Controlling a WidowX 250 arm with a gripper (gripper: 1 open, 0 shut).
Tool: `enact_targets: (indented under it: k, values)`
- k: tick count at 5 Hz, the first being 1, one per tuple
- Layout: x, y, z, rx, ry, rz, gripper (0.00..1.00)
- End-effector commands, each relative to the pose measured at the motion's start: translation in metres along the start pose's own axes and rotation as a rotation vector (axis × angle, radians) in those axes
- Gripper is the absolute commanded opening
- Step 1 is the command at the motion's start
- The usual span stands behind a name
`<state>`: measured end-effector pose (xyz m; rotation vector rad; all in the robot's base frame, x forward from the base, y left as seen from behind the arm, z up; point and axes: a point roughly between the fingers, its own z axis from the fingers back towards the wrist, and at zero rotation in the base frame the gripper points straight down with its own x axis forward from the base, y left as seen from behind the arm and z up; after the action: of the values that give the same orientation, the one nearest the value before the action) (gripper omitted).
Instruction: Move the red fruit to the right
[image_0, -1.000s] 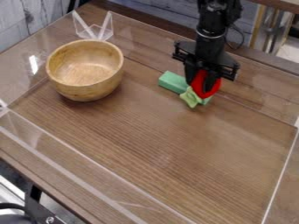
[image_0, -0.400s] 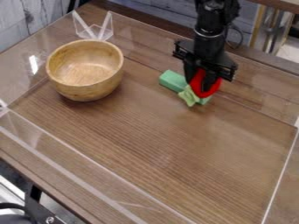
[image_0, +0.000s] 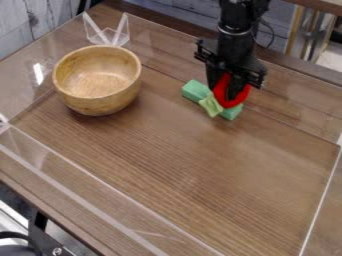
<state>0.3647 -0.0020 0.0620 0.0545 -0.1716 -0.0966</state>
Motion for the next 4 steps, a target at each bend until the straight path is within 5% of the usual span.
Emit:
enact_targets:
  k: [1, 2, 4]
  values:
    - [0.021, 0.005, 0.041, 0.010, -0.118, -0.011, 0.00]
    - [0.020, 0.003, 0.043, 0.010, -0.120, -0.031, 0.00]
    - [0.014, 0.007, 0.025, 0.058, -0.092, 0.134, 0.00]
